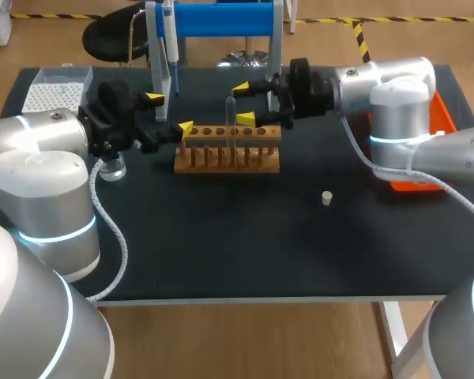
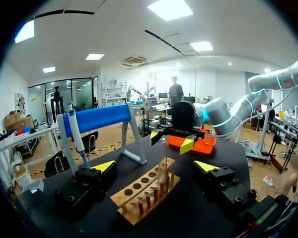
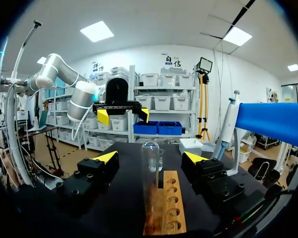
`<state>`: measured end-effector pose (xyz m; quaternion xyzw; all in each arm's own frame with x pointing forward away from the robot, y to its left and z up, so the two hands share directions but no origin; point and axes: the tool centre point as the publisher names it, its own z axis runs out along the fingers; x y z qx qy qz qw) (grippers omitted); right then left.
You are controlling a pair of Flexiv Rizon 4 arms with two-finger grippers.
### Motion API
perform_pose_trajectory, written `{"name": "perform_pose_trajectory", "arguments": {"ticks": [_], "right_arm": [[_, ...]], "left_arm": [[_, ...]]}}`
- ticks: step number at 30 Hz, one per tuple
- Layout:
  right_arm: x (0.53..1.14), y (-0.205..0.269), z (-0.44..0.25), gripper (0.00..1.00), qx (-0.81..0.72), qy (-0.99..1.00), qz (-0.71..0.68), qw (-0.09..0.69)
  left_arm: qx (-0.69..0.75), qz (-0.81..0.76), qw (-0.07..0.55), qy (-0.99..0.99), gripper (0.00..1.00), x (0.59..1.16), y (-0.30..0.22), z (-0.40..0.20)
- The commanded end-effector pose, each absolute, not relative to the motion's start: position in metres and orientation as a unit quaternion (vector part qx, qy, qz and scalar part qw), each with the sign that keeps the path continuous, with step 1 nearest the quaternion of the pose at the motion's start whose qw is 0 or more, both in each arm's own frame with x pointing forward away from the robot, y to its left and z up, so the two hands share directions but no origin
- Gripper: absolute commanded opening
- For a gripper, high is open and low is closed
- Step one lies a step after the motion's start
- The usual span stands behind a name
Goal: Invert the test tube, pick up the pipette, mount the tip to pipette, aspirate from beaker and dispense into the tube, eject the tip, return the pipette, and cap with the stopper.
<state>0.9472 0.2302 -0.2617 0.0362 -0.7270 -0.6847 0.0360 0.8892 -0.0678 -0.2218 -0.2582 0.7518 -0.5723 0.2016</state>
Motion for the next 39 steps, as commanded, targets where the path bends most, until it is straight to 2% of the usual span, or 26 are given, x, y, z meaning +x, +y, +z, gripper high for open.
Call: {"name": "perform_pose_trajectory", "arguments": {"ticks": [1,17,25,27,30,36,39], "right_arm": [[0.951,0.235,-0.268,0.79,0.040,-0.724,-0.687,0.041],[0.942,0.250,-0.274,0.75,0.038,-0.719,-0.692,0.044],[0.942,0.251,-0.275,0.65,0.030,-0.718,-0.695,0.038],[0.942,0.251,-0.275,0.61,0.028,-0.717,-0.695,0.037],[0.942,0.251,-0.275,0.49,0.027,-0.717,-0.696,0.036],[0.942,0.252,-0.276,0.39,0.026,-0.717,-0.696,0.036],[0.942,0.252,-0.275,0.21,0.026,-0.717,-0.696,0.036]], "left_arm": [[-0.258,-0.574,0.202,0.751,1.00,0.889,-0.067,-0.223],[-0.258,-0.574,0.202,0.751,1.00,0.889,-0.067,-0.223],[-0.258,-0.574,0.202,0.751,1.00,0.889,-0.067,-0.223],[-0.258,-0.574,0.202,0.751,1.00,0.889,-0.067,-0.223],[-0.258,-0.574,0.202,0.751,1.00,0.889,-0.067,-0.223],[-0.258,-0.574,0.202,0.751,1.00,0.889,-0.067,-0.223],[-0.258,-0.574,0.202,0.751,1.00,0.889,-0.067,-0.223]]}}
